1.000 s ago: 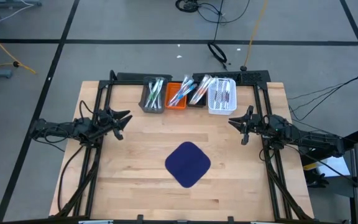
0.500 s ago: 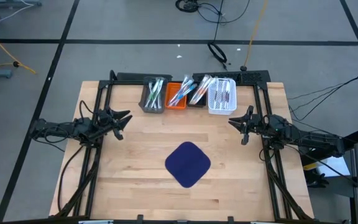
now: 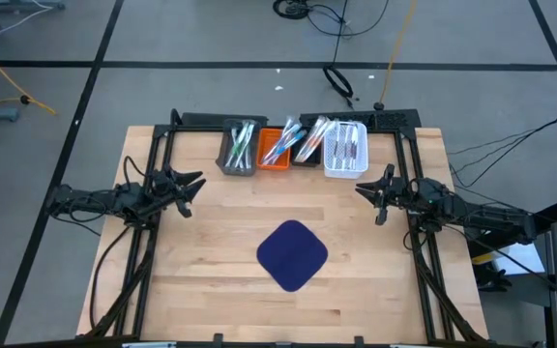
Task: Pick & Place Toothbrushes
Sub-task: Return to Home Position
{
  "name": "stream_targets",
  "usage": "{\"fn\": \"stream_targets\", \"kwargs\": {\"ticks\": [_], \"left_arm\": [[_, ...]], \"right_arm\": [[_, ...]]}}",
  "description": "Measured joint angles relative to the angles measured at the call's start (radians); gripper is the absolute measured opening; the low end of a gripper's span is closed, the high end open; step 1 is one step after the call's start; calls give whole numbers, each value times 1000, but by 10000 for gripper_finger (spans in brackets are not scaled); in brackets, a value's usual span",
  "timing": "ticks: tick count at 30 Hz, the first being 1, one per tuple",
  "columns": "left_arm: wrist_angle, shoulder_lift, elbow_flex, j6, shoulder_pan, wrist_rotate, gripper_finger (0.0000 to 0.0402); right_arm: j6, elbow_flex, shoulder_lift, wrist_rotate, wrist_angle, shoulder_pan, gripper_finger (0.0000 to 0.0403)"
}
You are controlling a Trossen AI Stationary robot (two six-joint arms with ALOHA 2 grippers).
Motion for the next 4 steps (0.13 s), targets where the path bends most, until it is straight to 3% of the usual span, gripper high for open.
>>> {"fn": "stream_targets", "kwargs": {"ticks": [4], "left_arm": [[0, 0, 0, 0, 0, 0, 145]], "right_arm": [[0, 0, 0, 0, 0, 0, 50]]}}
